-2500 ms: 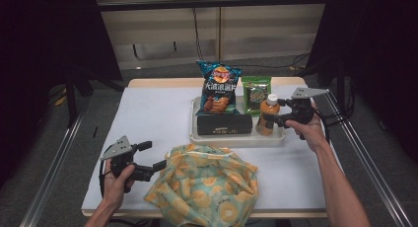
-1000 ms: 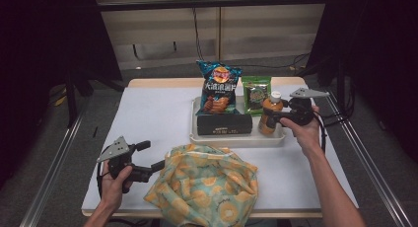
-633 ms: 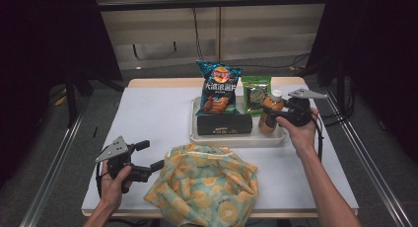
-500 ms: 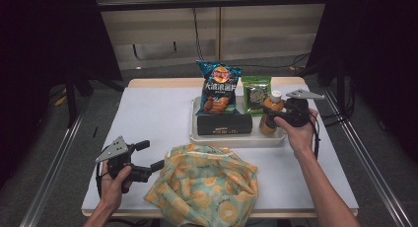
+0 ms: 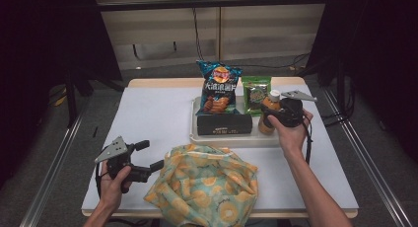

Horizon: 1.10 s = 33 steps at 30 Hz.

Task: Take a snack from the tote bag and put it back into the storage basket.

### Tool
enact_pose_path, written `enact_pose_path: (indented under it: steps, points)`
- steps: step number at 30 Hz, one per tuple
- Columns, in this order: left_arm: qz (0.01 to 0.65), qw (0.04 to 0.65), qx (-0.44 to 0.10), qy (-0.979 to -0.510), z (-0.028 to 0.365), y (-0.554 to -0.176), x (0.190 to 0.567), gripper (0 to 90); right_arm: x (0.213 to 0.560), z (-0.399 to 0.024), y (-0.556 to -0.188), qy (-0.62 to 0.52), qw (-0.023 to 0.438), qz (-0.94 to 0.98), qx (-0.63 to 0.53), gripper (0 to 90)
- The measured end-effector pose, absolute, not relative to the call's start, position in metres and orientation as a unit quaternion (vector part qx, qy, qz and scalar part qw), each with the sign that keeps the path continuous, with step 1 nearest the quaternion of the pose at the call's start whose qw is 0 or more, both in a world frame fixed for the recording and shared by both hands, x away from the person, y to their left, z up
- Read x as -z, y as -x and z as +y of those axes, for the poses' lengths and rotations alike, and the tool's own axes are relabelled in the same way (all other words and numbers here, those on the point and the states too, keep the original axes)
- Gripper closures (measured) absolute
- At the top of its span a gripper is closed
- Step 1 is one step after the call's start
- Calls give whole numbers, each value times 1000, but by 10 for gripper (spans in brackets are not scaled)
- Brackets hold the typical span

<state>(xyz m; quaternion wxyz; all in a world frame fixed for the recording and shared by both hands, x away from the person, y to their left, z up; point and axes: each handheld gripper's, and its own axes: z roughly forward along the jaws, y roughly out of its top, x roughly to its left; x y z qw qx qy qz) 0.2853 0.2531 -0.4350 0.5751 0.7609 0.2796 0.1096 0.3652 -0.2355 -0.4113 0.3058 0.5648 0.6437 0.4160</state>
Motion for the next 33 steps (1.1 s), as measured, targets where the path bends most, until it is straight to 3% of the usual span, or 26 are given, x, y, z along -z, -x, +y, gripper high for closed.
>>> enact_pose_path:
  steps: [22,25,33]
  points:
    - [277,576,-104,-762,252,-286,437,45,421,-229,-362,-560,315,641,-420,298]
    - [281,572,-107,-763,253,-286,436,45,421,-230,-362,-552,305,648,-426,224]
    - [277,576,-106,-761,252,-286,436,44,415,-240,-354,-528,283,656,-459,129]
